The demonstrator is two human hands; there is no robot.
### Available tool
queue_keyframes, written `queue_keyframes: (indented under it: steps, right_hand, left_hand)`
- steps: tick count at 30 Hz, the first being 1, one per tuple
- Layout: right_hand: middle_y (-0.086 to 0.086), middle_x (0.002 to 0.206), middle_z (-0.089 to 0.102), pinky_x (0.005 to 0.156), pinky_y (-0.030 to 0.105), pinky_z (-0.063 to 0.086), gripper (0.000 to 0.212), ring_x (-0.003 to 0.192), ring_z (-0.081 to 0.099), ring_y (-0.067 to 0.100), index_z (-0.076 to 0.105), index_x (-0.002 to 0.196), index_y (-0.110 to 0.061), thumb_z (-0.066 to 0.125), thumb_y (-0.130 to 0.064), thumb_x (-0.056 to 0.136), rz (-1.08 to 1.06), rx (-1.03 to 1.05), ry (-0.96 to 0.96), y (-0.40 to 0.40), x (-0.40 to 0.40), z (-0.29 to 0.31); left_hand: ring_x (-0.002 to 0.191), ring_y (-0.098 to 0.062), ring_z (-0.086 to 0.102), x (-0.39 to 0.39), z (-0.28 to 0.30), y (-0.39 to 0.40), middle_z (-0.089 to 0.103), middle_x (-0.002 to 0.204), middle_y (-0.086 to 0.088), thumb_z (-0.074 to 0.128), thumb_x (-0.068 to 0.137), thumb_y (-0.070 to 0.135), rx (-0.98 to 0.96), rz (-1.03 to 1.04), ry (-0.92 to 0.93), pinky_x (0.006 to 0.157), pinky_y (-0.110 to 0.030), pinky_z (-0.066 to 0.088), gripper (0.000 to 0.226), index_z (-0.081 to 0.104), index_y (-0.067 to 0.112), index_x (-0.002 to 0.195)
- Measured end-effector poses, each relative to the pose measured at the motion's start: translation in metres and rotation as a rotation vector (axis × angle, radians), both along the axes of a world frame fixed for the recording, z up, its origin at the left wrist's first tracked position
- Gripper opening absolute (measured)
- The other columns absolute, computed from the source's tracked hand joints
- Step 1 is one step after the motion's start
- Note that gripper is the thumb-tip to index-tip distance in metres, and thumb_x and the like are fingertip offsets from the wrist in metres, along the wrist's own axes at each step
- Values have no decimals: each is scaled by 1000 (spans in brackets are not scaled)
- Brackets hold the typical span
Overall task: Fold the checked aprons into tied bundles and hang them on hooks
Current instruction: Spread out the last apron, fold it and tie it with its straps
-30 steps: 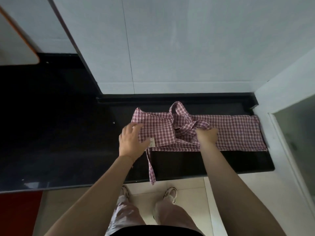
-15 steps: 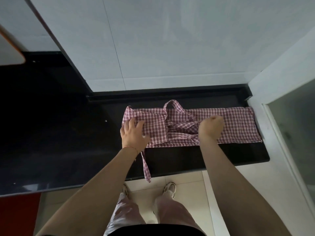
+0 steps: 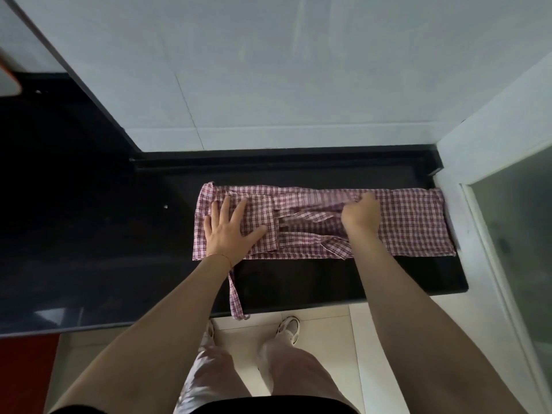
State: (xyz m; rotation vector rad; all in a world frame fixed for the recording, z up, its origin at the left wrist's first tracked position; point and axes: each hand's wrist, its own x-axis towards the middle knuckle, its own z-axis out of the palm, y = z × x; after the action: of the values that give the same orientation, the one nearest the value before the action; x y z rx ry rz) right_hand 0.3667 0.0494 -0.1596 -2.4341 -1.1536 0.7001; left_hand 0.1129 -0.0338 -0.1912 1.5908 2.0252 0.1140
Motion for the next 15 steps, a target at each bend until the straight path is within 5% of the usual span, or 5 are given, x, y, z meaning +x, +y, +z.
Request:
queue_keyframes:
  steps: [2,6,9,13,15]
  right_hand:
    - [5,98,60,60,28,51,21,74,60,17,57,120,-11,51,-13,100,-75,-50,67,-4,24,2]
    - [6,120,61,82,38,59,27,89,62,19,59,123,-18,45,-10,101,-129,-105,257,-10,41,2]
    - [4,121,58,73,39,63,32,100,65,25,57,127,-16,37,-7,104,-141,-100,373,-11,37,4]
    - [9,124,58,75,30,53,33,94,57,16,55,132,-13,34,-14,107,-26,-34,166,-14,36,3]
    - [12,110,62,67,25,42,27,76,50,12,60,111,-9,36,-19,108,-26,-16,116,-17,38,2]
  left_hand:
    - [152,-25,-15,2,-3,-1,-7,167,3,32,92,74,18,13,-9,123,-51,-7,76,8,42,156]
    - [151,-25,-20,6,-12,-4,-12,166,3,26,95,70,21,14,33,122,-51,-10,72,4,41,157]
    - [151,-27,-20,5,-14,-6,-14,166,1,32,92,73,27,-16,90,121,-50,-10,80,0,40,157]
    - [151,-28,-18,5,-15,-6,-12,166,1,38,90,74,44,-4,77,122,-51,-8,83,3,40,158]
    - [151,-28,-18,6,-15,-5,-12,166,1,39,90,74,38,3,72,122,-50,-8,83,4,40,157]
